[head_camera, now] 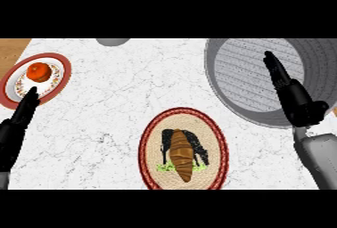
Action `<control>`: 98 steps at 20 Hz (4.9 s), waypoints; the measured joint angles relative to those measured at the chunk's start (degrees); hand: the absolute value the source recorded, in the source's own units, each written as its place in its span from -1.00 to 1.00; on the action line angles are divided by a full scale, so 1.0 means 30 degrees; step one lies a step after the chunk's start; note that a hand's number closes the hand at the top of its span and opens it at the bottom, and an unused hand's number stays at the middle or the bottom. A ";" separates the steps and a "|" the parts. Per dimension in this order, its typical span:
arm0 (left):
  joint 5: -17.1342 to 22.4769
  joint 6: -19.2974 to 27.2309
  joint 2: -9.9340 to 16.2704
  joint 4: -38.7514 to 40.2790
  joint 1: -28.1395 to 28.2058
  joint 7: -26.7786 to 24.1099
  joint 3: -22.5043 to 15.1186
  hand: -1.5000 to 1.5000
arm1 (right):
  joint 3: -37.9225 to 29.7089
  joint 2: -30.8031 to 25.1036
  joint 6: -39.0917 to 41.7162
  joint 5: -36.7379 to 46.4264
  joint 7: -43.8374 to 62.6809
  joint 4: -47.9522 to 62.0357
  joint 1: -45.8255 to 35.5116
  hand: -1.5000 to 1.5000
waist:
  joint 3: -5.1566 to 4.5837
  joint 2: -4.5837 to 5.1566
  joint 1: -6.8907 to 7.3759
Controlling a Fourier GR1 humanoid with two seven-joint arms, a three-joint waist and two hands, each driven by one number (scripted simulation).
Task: Pick the croissant from the placemat and place it in the basket
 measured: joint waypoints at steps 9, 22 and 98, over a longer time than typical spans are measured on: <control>-0.0091 -0.0681 -0.0788 -0.0703 -0.2312 -0.0508 -0.0842 0.00 | 0.4730 0.6436 0.0485 -0.2473 0.0931 -0.1327 -0.0870 1.00 | 0.0441 0.0600 0.0673; -0.0098 -0.0998 -0.1425 0.0207 -0.3490 0.0136 -0.1184 0.00 | 1.3007 0.7109 -0.9523 0.4114 0.6888 -0.0715 -0.5994 -1.00 | 0.0141 -0.0025 0.0034; -0.3961 -0.4220 -0.5158 -0.0164 -0.4221 0.0958 0.2241 0.00 | 1.0468 0.7554 1.2844 1.5393 1.5939 0.1783 -0.3609 -1.00 | 0.0306 0.0454 0.0255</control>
